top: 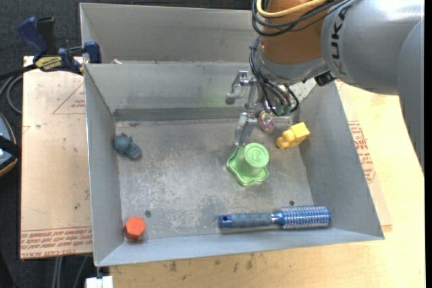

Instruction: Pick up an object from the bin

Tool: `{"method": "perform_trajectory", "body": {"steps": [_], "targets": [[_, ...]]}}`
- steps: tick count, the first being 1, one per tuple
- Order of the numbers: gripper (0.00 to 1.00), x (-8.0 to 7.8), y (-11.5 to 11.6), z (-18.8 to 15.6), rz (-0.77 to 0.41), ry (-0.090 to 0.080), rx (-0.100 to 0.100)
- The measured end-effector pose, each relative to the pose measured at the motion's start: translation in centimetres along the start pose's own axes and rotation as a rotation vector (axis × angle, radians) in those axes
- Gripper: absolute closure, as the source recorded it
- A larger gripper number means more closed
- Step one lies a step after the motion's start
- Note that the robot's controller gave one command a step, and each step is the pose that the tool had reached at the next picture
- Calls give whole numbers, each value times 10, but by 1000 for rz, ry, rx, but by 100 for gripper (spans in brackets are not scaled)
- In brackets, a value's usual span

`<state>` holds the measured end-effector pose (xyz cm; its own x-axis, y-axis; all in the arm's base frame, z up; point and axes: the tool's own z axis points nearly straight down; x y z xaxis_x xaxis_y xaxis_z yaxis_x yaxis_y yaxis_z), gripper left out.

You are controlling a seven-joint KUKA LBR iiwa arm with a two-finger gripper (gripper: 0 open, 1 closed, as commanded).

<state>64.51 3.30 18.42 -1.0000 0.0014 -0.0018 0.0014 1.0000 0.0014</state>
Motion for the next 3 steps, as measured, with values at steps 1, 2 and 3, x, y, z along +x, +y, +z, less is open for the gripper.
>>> {"method": "perform_trajectory", "body": {"steps": [1,2,3], "targets": [[0,30,-51,51,-41,-17,2],[0,30,-55,56,-77,-14,2],[0,26,-60,59,-29,-15,2]]}}
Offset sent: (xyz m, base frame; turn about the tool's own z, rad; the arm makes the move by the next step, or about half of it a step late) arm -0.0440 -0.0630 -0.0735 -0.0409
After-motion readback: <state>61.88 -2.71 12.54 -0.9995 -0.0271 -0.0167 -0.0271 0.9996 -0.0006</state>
